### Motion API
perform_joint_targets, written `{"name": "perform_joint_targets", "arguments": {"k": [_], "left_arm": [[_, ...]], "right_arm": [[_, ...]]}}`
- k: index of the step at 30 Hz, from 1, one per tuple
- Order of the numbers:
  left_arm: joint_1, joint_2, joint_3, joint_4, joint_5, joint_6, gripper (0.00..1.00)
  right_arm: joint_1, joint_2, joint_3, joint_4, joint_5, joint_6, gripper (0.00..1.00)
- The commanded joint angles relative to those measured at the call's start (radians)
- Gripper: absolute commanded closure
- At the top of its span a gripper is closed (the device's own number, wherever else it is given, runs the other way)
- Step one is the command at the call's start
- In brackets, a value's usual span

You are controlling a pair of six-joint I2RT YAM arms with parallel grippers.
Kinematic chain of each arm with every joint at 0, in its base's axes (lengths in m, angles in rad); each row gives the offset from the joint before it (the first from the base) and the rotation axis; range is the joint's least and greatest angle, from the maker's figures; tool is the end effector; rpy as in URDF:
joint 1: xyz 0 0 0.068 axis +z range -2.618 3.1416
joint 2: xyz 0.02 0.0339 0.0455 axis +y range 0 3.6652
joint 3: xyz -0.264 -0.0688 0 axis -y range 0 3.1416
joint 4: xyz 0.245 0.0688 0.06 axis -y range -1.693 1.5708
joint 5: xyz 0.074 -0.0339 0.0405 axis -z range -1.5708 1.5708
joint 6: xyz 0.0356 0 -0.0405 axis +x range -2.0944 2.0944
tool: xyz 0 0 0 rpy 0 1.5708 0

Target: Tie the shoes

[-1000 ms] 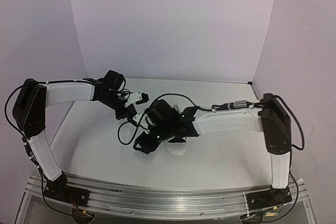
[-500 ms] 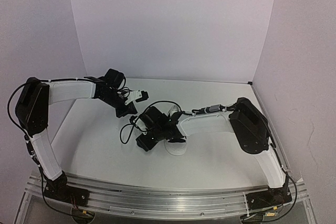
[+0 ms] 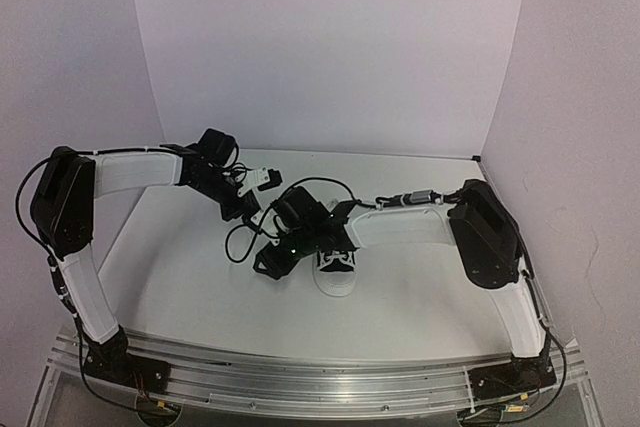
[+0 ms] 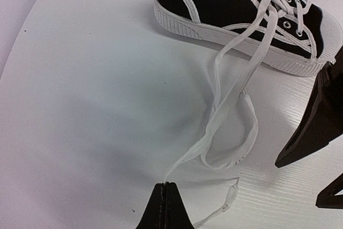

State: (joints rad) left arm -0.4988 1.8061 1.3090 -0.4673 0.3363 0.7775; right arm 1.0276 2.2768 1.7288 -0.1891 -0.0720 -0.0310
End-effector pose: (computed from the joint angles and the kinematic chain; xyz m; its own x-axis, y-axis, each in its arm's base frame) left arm 0.3341 -0.1954 0.2177 -0.0816 0.7985 -0.5964 0.9457 0.2509 0.2065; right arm 0.2628 0.4403 0.1644 -0.3199 -0.5897 -0.7416 -0.8917 0.4519 0.0254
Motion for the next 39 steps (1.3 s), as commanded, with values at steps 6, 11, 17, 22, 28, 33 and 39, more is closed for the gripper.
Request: {"name": "perform_joint_targets", "arguments": {"k": [6, 11, 17, 22, 28, 33, 39], "left_arm": [[-0.008, 0.015, 0.046, -0.017, 0.02, -0.011, 1.0], [-0.006, 0.029, 0.046, -0.017, 0.002, -0.012, 1.0], [-0.004, 0.055, 0.056, -0.016, -0.004, -0.009, 1.0], [-0.002, 0.059, 0.06, -0.02, -0.007, -0.006, 1.0], [-0.002, 0.062, 0.077, -0.053, 0.005, -0.001, 1.0], [-0.016, 0.044, 0.046, -0.099, 0.068, 0.021, 1.0], [-0.054, 0.005, -0.025, -0.125, 0.18, 0.044, 1.0]], "right_arm": [[-0.049, 0.09, 0.078, 0.028, 0.001, 0.014, 0.39], [-0.05, 0.092, 0.004, 0.021, 0.054, 0.051, 0.41], [-0.055, 0.131, 0.005, -0.003, 0.105, 0.074, 0.43], [-0.053, 0.112, -0.044, -0.008, 0.08, 0.083, 0.83], [-0.03, -0.003, -0.118, -0.01, 0.012, 0.039, 1.0], [-0.028, -0.141, -0.157, -0.009, -0.145, 0.105, 1.0], [-0.043, -0.319, -0.27, -0.005, -0.278, 0.216, 1.0]]}}
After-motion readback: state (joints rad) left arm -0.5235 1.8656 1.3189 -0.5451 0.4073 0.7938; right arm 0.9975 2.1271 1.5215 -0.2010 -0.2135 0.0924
